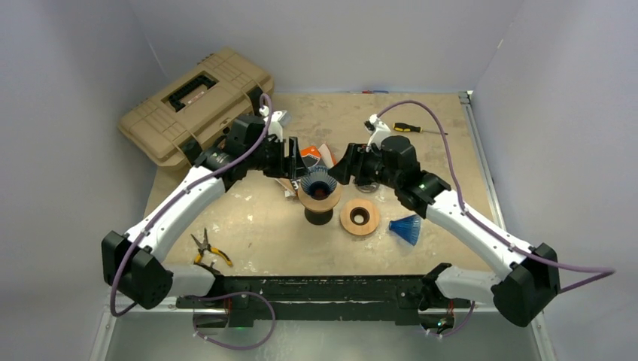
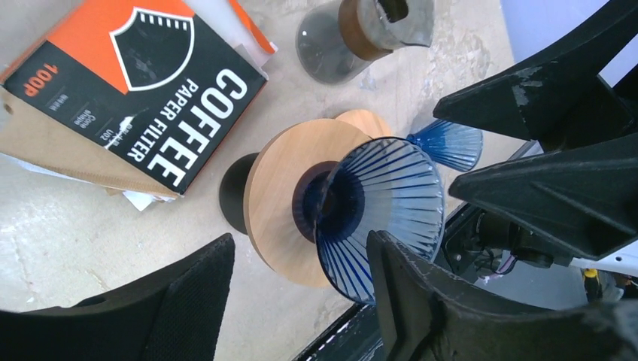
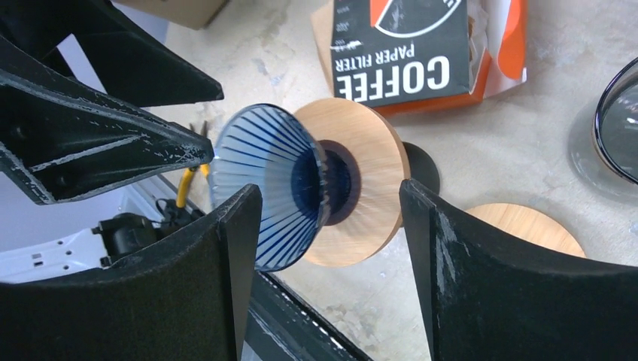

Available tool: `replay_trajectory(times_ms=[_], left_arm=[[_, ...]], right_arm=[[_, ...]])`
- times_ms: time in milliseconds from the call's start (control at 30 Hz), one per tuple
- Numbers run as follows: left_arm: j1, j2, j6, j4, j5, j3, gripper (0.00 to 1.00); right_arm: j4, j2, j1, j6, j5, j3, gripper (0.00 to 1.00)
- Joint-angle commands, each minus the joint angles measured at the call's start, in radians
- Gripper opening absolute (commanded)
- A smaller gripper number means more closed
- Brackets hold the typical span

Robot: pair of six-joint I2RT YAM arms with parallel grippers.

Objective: Place the coffee filter in the dripper

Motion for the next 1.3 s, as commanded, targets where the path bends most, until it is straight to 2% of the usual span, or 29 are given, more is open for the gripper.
replay_trajectory(times_ms=[0, 233, 467, 667, 833, 1000, 1133, 1267], left_arm=[[0.006, -0.118, 0.007, 0.056, -0.054, -0.015, 0.66], [0.006, -0.291, -0.022, 0.079, -0.235, -0.099, 0.85], [0.006, -0.448, -0.107, 0.048, -0.467, -0.211, 0.89], [0.006, -0.544, -0.166, 0.025, -0.577, -0.304, 0.99], [0.006, -0.517, -0.199, 0.044, -0.556, -0.353, 0.99], [0.006, -0.445, -0.223, 0.146, -0.459, -0.397, 0.85], [0.006, -0.375, -0.242, 0.206, -0.416, -0.41, 0.82], [0.007, -0.281, -0.239, 0.257, -0.376, -0.399, 0.72]], right_arm=[[0.036, -0.082, -0.005, -0.011, -0.02, 0.026, 0.71], [0.032, -0.175, -0.005, -0.009, 0.013, -0.028, 0.8], [-0.011, -0.23, -0.006, -0.025, 0.087, -0.037, 0.92], [-0.024, -0.247, -0.005, -0.038, 0.106, -0.04, 0.98], [-0.027, -0.247, -0.006, -0.041, 0.116, -0.044, 0.99], [-0.028, -0.244, -0.006, -0.046, 0.11, -0.046, 0.99], [-0.033, -0.246, -0.006, -0.047, 0.113, -0.05, 0.99], [-0.038, -0.25, -0.006, -0.049, 0.119, -0.056, 0.99]])
